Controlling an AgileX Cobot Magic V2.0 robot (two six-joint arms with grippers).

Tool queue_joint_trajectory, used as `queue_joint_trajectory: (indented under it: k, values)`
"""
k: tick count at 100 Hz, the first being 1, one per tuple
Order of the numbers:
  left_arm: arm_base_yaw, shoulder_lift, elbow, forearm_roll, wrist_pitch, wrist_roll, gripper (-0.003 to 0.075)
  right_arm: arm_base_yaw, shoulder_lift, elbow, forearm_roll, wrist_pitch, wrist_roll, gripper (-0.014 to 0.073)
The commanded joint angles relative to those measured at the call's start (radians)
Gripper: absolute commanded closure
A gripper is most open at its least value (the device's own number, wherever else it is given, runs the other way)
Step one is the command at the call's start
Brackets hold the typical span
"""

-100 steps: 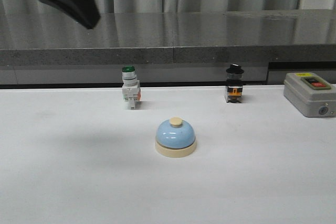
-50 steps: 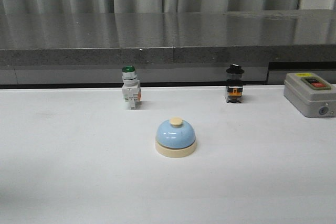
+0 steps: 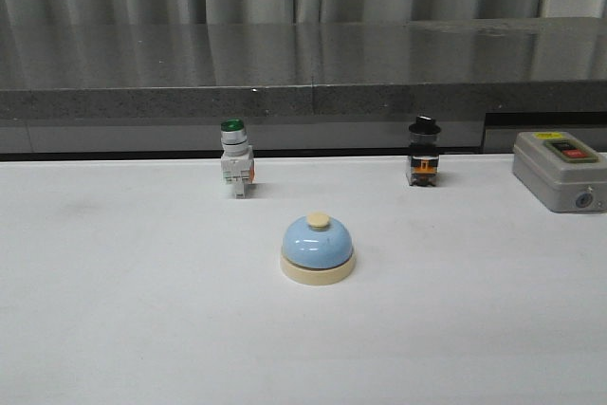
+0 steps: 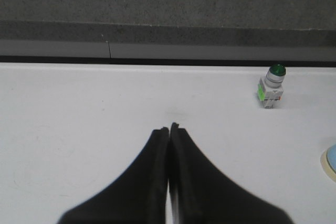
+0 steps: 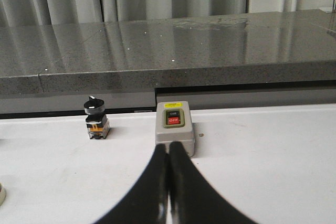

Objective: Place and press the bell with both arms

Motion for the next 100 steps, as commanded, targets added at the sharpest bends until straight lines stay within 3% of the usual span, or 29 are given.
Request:
queue_joint_trajectory:
  k: [1, 41, 58, 88, 96, 100]
  values:
    - [0.002, -0.074, 0.01, -0.01, -0.089, -0.011, 0.0741, -0.006, -0.016, -0.015, -0.002, -0.075, -0.003, 0.0654]
    - [0.002, -0.459, 0.168, 0.038, -0.079, -0.023, 0.0741, -0.006, -0.016, -0.015, -0.002, -0.075, -0.003, 0.0654]
    - [0.002, -0.561, 0.262, 0.095, -0.221, -0.027, 0.0741, -0.006, -0.016, -0.015, -0.002, -0.075, -0.003, 0.0654]
    - [0.002, -0.556, 0.519, 0.09, -0.55, -0.027, 0.0741, -0.006, -0.016, -0.015, -0.002, -0.075, -0.003, 0.0654]
    - [0.002, -0.556, 0.579, 0.09, -0.591, -0.027, 0.0741, -0.006, -0.016, -0.015, -0.002, -0.075, -0.003, 0.0654]
    - [0.002, -0.558, 0.573, 0.095, -0.515, -0.027, 0.0741, -0.006, -0.016, -0.015, -0.002, -0.075, -0.003, 0.0654]
